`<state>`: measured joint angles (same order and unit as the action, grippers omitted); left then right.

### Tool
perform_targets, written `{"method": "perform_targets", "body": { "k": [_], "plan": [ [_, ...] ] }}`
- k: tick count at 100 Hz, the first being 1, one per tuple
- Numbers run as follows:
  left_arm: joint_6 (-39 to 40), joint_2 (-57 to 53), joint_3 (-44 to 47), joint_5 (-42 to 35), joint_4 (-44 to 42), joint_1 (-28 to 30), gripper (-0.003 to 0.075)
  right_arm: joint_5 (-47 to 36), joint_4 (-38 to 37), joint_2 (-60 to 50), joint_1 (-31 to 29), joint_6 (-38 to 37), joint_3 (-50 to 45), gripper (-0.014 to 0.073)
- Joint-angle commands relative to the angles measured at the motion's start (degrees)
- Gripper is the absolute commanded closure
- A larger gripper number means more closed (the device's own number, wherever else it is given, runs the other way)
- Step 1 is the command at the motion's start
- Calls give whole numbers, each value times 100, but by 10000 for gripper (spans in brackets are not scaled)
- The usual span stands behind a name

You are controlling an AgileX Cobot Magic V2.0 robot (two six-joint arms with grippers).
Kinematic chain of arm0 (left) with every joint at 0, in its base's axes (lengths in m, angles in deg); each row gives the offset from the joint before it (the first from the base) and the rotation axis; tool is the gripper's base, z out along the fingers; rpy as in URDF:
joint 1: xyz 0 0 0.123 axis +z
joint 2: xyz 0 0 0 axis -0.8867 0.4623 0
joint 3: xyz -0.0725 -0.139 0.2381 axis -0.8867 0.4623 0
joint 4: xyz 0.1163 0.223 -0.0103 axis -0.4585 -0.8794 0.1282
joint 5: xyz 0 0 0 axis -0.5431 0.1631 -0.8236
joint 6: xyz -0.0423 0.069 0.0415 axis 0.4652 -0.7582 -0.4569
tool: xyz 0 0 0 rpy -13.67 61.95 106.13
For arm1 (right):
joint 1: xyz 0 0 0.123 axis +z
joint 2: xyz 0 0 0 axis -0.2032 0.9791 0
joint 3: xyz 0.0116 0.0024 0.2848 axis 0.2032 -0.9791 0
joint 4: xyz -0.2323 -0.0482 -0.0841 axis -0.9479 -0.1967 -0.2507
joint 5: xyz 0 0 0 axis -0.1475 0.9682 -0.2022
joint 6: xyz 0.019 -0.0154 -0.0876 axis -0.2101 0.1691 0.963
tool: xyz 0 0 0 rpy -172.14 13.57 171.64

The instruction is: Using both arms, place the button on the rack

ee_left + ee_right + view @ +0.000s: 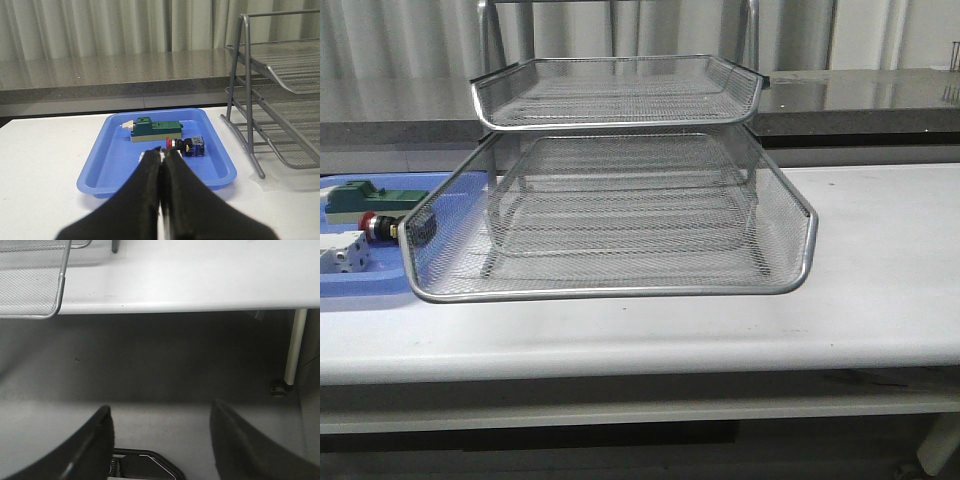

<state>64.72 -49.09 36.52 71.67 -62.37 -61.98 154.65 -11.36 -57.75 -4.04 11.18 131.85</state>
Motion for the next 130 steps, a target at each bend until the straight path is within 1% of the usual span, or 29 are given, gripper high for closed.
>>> {"method": "perform_targets", "body": {
  "k": [1, 19, 27, 31, 130],
  "plan": [
    [59, -200, 270, -492, 4, 19, 741, -255, -70, 32, -15, -1, 195, 266],
    [59, -200, 270, -492, 4, 19, 741, -243, -70, 32, -15, -1, 195, 566],
    [59, -200, 270, -492, 4, 19, 741, -243, -70, 32, -15, -1, 195, 668],
    [59, -200, 270, -492, 4, 19, 741, -243, -70, 32, -15, -1, 195, 656],
    [59, -200, 270, -600, 4, 19, 741, -243, -70, 32, -15, -1, 195, 661]
  ]
}}
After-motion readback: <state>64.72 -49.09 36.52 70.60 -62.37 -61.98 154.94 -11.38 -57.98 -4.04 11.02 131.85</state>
